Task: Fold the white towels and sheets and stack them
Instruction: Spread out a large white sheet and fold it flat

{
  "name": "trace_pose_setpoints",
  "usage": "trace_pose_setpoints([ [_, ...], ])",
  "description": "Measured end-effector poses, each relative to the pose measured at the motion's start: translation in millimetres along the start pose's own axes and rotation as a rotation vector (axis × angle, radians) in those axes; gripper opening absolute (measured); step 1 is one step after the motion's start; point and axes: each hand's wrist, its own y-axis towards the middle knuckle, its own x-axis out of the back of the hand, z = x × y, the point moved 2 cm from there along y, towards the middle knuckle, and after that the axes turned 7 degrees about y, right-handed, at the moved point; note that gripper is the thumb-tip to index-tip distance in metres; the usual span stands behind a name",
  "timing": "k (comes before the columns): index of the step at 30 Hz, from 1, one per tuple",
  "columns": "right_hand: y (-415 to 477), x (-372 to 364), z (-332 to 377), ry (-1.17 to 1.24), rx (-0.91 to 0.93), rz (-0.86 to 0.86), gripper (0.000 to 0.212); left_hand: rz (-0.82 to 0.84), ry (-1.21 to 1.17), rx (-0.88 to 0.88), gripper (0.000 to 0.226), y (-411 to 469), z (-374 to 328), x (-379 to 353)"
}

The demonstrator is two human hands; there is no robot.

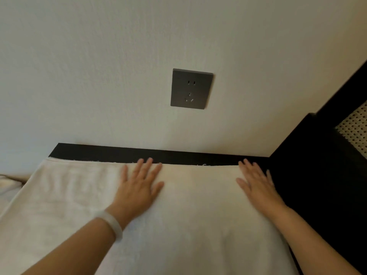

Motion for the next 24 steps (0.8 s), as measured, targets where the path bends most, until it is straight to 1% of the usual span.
trace_pose_setpoints([
  [1,3,7,0,-0.010,-0.093,-0.011,0.061,0.037,-0.031,0.086,0.067,6,8,4],
  [2,6,10,8,-0.043,-0.111,-0.055,0.062,0.063,-0.058,0.150,0.064,9,9,8],
  [3,5,8,25,-0.080,-0.053,-0.108,0.061,0.047,-0.043,0.161,0.063,11,1,11],
  [4,2,2,48,-0.078,0.056,-0.151,0.061,-0.023,-0.009,0.100,0.062,10,-14,14],
  [5,-6,-8,72,-0.039,0.182,-0.154,0.062,-0.097,-0.001,-0.011,0.062,6,-34,15],
  [6,-15,-20,92,-0.006,0.314,-0.134,0.064,-0.126,-0.026,-0.145,0.062,-1,-53,14],
  [7,-24,-33,105,-0.019,0.409,-0.084,0.065,-0.138,-0.048,-0.263,0.063,-8,-69,9],
  [8,-24,-41,108,-0.052,0.428,-0.029,0.066,-0.106,-0.046,-0.326,0.063,-11,-73,4],
  [9,-16,-42,101,-0.061,0.377,-0.010,0.066,-0.085,-0.048,-0.307,0.062,-10,-67,1],
  [10,-4,-39,88,-0.068,0.274,-0.018,0.064,-0.066,-0.045,-0.228,0.060,-5,-53,0],
  [12,16,-25,59,-0.084,0.027,-0.046,0.062,-0.063,-0.008,-0.003,0.058,3,-13,2],
  [13,23,-16,49,-0.092,-0.083,-0.023,0.062,-0.042,-0.026,0.121,0.057,4,9,6],
  [15,29,-3,50,-0.127,-0.196,-0.007,0.065,0.004,-0.114,0.322,0.060,1,47,13],
  [16,28,-1,62,-0.165,-0.174,-0.058,0.065,0.005,-0.146,0.372,0.061,-4,58,14],
  [17,23,-2,80,-0.173,-0.087,-0.141,0.064,-0.017,-0.151,0.374,0.062,-10,61,14],
  [18,14,-7,102,-0.127,0.046,-0.186,0.062,-0.056,-0.152,0.329,0.062,-19,57,11],
  [19,4,-16,123,-0.056,0.224,-0.185,0.062,-0.085,-0.172,0.241,0.061,-29,49,6],
  [20,-9,-28,141,-0.026,0.406,-0.115,0.064,-0.086,-0.188,0.115,0.061,-40,41,0],
  [21,-21,-40,152,-0.037,0.522,-0.014,0.065,-0.062,-0.169,-0.010,0.061,-49,38,-8],
  [22,-25,-48,154,-0.066,0.545,0.061,0.064,-0.043,-0.114,-0.094,0.064,-54,42,-14],
  [23,-21,-49,148,-0.068,0.509,0.083,0.063,-0.047,-0.061,-0.113,0.066,-54,52,-16],
  [24,-9,-46,140,-0.073,0.438,0.061,0.062,-0.065,-0.023,-0.075,0.069,-48,67,-15],
])
